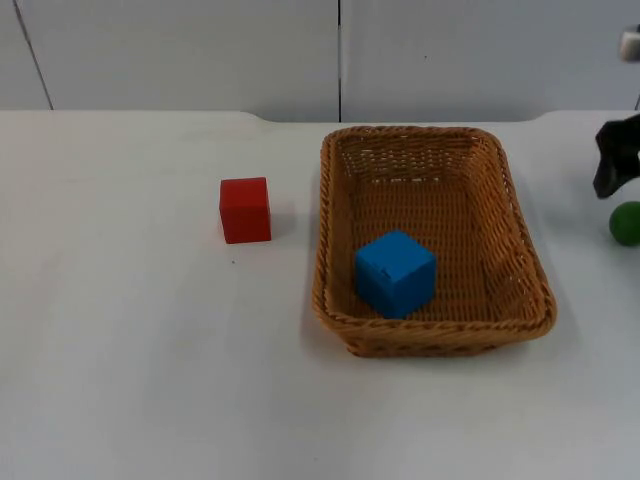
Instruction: Place all geometric objects except the red cube into the basket.
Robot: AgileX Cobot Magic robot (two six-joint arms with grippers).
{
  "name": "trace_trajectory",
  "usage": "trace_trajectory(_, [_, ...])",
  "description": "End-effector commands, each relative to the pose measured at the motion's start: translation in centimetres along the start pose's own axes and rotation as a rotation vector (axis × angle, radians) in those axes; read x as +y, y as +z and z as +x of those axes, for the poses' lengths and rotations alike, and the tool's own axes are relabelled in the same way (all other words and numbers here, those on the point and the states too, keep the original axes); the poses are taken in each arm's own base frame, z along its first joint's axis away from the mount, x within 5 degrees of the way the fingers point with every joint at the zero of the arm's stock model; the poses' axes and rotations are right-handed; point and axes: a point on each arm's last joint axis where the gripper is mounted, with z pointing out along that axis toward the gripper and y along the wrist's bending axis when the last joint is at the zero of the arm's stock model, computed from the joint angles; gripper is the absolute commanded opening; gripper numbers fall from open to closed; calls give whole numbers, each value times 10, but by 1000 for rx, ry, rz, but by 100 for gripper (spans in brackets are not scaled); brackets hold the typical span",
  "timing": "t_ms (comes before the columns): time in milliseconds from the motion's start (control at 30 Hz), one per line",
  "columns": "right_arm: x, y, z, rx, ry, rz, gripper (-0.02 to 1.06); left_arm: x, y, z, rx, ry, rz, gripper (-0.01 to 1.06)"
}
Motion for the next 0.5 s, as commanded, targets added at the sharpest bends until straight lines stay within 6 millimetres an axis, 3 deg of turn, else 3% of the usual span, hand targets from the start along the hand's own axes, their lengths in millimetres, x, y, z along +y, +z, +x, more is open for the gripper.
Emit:
trace_trajectory(0, [0, 12, 0, -17, -23, 5, 87, 1, -1, 0, -18, 2, -8, 105])
trace_trajectory(333, [1, 34, 6, -7, -20, 3, 82, 1, -1, -1, -20, 2, -9, 105])
trace_trajectory(433, [1, 34, 5, -13, -20, 3, 77, 1, -1, -1, -20, 2, -9, 105])
trace_trajectory(467, [1, 33, 5, -16, -20, 3, 70, 1, -1, -1, -22, 2, -9, 105])
